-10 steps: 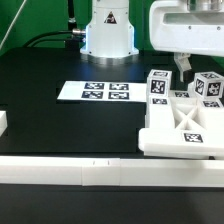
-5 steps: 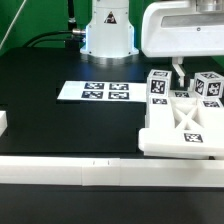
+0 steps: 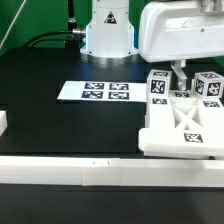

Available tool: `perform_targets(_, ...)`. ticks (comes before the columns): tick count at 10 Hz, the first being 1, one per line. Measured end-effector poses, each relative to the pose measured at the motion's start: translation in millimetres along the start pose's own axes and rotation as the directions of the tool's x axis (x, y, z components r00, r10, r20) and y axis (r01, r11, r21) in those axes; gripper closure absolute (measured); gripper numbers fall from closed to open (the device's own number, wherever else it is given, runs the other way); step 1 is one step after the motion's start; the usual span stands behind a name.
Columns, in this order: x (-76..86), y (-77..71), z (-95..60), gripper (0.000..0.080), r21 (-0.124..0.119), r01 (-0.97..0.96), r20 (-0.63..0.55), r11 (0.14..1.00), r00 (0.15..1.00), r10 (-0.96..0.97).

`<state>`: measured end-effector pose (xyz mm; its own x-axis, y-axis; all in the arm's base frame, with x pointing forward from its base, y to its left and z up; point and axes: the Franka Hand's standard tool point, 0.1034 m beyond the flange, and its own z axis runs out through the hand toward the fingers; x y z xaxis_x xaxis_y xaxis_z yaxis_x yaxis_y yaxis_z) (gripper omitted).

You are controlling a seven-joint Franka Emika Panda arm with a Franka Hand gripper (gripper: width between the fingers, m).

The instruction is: Assemble chair

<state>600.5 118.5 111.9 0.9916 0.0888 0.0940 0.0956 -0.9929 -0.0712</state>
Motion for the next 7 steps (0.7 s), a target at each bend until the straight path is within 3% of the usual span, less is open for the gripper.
perform_targets(1, 0.0, 0.1, 0.1, 0.0352, 0.0, 0.0, 0.0, 1.0, 1.0, 0.0)
perform_targets(2, -0.1, 0.3, 0.2, 0.0352, 0.0, 0.0, 0.0, 1.0, 1.0, 0.0)
perform_targets(3, 0.0, 0.2, 0.1, 0.0517, 0.0, -0.011, 0.0, 1.0, 1.0, 0.011)
perform_targets(5, -0.3, -1.6, 0.1, 0.0517, 0.002, -0.115, 0.001, 0.993, 0.993, 0.115)
perform_targets(7, -0.5, 1.2, 0.1, 0.0517, 0.001, -0.346, -0.007, 0.938, 0.938, 0.346)
